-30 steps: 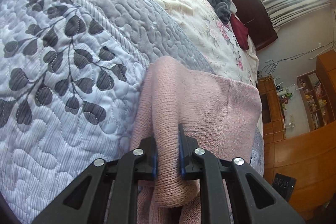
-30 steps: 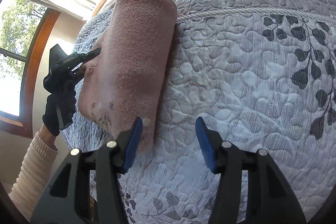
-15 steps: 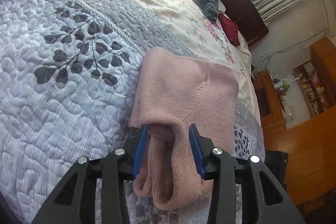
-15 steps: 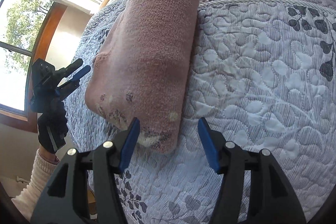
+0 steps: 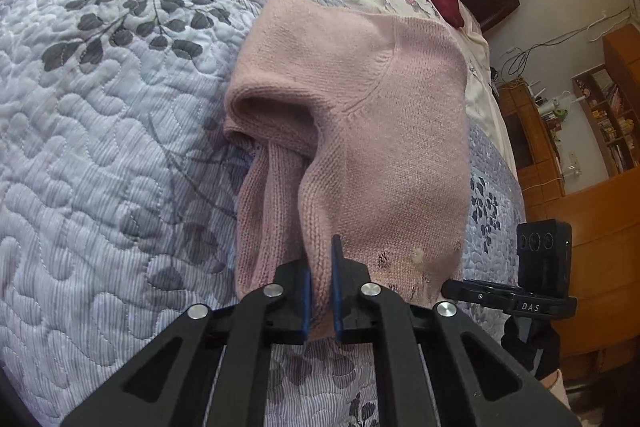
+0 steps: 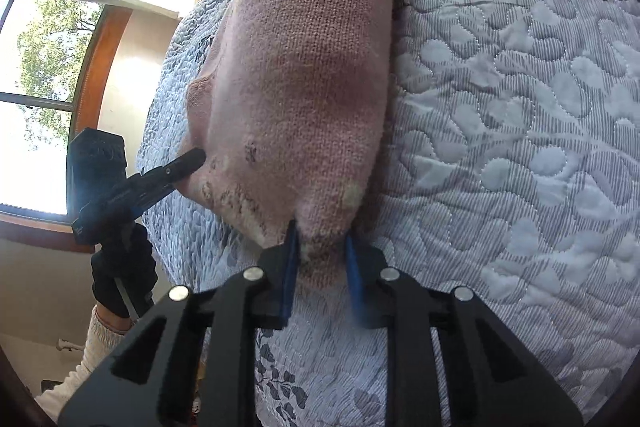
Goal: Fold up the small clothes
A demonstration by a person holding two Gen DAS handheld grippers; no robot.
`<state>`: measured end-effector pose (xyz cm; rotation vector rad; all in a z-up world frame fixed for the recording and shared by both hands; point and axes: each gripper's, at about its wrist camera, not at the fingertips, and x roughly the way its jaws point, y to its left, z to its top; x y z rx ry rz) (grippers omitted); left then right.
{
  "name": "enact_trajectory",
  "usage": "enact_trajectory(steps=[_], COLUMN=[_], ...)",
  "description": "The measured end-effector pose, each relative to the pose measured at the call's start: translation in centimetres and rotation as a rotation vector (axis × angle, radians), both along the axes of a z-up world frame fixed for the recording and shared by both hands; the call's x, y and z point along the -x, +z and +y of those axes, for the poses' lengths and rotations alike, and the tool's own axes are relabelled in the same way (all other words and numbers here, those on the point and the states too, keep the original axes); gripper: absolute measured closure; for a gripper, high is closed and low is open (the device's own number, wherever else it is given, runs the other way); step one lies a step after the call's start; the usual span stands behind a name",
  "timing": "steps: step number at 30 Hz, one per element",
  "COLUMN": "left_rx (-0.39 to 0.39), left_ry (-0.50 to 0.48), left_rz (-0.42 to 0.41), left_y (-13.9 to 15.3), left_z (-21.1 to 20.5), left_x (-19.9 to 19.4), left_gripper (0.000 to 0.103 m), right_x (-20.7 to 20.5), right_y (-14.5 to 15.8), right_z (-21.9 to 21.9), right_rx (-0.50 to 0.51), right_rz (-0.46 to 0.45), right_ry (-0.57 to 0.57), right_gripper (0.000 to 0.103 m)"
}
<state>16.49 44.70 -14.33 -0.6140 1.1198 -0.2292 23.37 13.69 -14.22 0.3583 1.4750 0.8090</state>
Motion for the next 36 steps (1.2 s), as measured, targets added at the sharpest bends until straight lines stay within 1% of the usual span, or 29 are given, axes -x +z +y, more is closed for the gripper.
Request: enact_trajectory(steps=[2, 4, 6, 8, 9, 10, 11, 12, 13, 14, 15, 16, 17, 18, 22, 25, 28, 33, 35, 36], left_rx=[-0.042, -0.058, -0.052, -0.035, -0.023, -0.011, 0.002, 0.013, 0.02, 0.015, -0.008, -0.041, -0.058, -0.055, 0.035, 0.079, 0.164, 0.244, 0.308, 0.302], left_ry=[-0.028, -0.04, -0.036, -0.027, -0.024, -0.022, -0.021, -0.023, -0.024, -0.02, -0.006, 0.012, 0.023, 0.035, 0.093, 0.092, 0.082, 0.044, 0.014, 0.015], left_rz=[0.008, 0.024, 0.027, 0.024, 0.026, 0.027, 0.028, 0.031, 0.029, 0.021, 0.014, 0.007, 0.001, -0.002, 0.009, 0.027, 0.026, -0.026, -0.067, -0.07], left_y=[-0.4, -1.1, -1.7, -1.7, -1.6, -1.4, -1.1, -0.7, -0.2, 0.3, 0.7, 1.1, 1.2, 1.2, 0.1, -1.4, -2.8, -3.1, -2.9, -2.8], left_z=[-0.4, -0.7, -1.0, -0.9, -0.7, -0.6, -0.4, 0.0, 0.5, 0.9, 1.3, 1.7, 2.2, 2.7, 4.5, 5.0, 5.0, 4.1, 3.8, 3.9], left_x=[0.0, -0.3, -0.4, -0.4, -0.3, -0.3, -0.1, 0.0, 0.0, 0.0, 0.0, -0.2, -0.4, -0.8, -2.6, -4.1, -5.2, -6.3, -6.2, -5.9], left_gripper=[0.095, 0.095, 0.095, 0.095, 0.092, 0.092, 0.088, 0.08, 0.074, 0.057, 0.041, 0.037, 0.037, 0.037, 0.037, 0.035, 0.034, 0.033, 0.033, 0.033], right_x=[0.3, 0.8, 0.9, 0.7, 0.7, 0.6, 0.6, 0.5, 0.4, 0.3, 0.0, -0.3, -0.6, -1.1, -3.2, -4.9, -6.3, -8.1, -8.7, -8.7], right_y=[-0.4, -1.3, -2.0, -2.0, -1.8, -1.5, -1.2, -0.7, -0.2, 0.3, 0.9, 1.5, 1.9, 2.3, 3.1, 2.8, 2.5, 1.2, 0.7, 0.5], right_z=[0.1, 0.2, 0.2, 0.5, 0.5, 0.3, 0.4, 0.7, 0.8, 0.6, 0.5, 0.5, 0.3, 0.3, 0.1, -0.2, -0.3, -0.4, -0.1, 0.0], right_rx=[0.042, 0.065, 0.068, 0.069, 0.075, 0.084, 0.091, 0.095, 0.097, 0.097, 0.091, 0.078, 0.062, 0.05, 0.029, -0.015, -0.036, -0.087, -0.094, -0.093], right_rz=[-0.01, 0.002, 0.011, 0.01, 0.002, -0.009, -0.021, -0.031, -0.046, -0.064, -0.085, -0.101, -0.109, -0.114, -0.123, -0.1, -0.091, -0.056, -0.039, -0.032], right_ry=[0.01, 0.007, 0.0, 0.006, 0.017, 0.03, 0.04, 0.047, 0.05, 0.046, 0.037, 0.028, 0.02, 0.011, -0.02, -0.039, -0.054, -0.073, -0.084, -0.086], right_gripper=[0.083, 0.083, 0.083, 0.082, 0.082, 0.08, 0.074, 0.072, 0.066, 0.055, 0.05, 0.045, 0.042, 0.042, 0.034, 0.031, 0.029, 0.026, 0.026, 0.026])
